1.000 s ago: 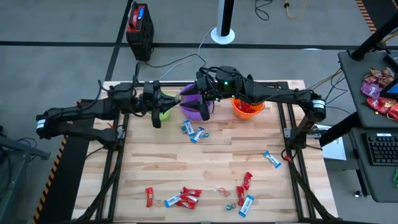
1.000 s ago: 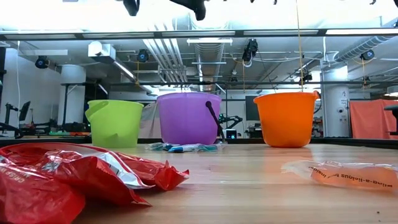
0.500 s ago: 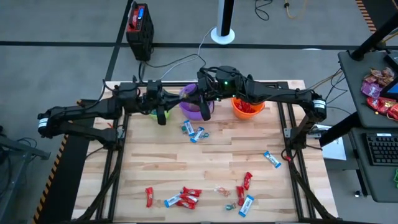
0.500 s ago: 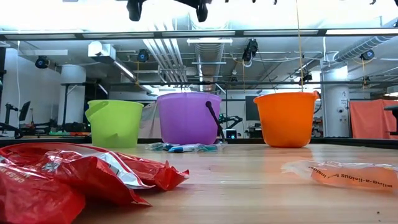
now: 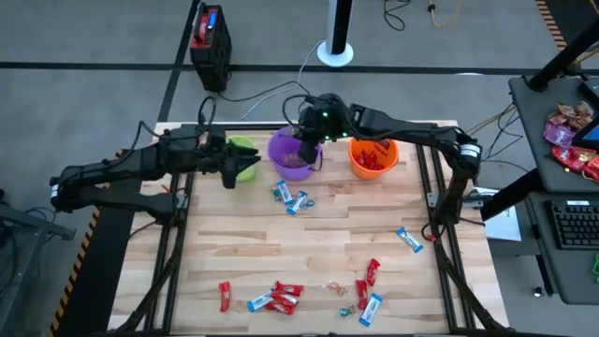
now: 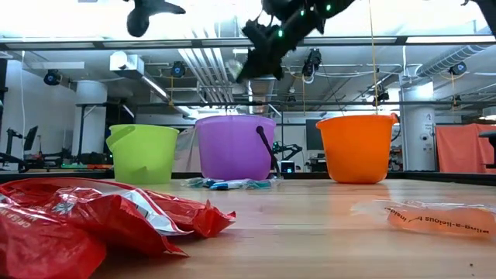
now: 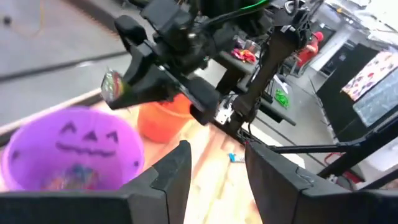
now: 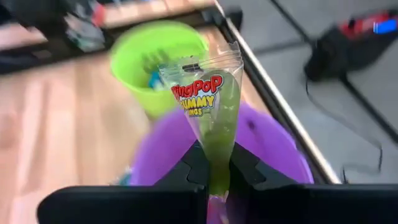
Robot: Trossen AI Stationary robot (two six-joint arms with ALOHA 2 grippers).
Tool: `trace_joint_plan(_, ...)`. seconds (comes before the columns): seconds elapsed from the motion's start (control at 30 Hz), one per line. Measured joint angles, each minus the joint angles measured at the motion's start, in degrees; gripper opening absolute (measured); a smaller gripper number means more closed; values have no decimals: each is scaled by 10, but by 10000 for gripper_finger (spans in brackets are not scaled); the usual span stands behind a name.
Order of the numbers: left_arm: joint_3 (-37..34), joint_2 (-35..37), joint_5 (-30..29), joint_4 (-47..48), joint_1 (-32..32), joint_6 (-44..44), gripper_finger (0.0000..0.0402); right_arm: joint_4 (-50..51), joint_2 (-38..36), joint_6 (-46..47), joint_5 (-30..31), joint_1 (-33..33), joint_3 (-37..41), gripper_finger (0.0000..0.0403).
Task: Sort candy by brand, put in halloween buckets
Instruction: Put the green gummy into the purple bucket
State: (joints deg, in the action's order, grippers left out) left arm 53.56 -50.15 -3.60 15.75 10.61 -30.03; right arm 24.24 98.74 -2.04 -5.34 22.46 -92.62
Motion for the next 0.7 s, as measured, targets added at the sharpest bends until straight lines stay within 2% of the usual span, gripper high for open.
trace_joint_plan(0.13, 0, 26, -8, 43, 0, -44, 135, 13, 21, 5, -6, 14, 0, 18)
trace_joint_plan(0.37, 0, 22, -75, 111, 0, -87, 135, 9, 68, -8, -11, 18, 0, 18)
trace_joint_plan(0.7, 0, 6, -74, 260, 0, -206, 135, -6, 99, -16, -10, 26, 0, 30)
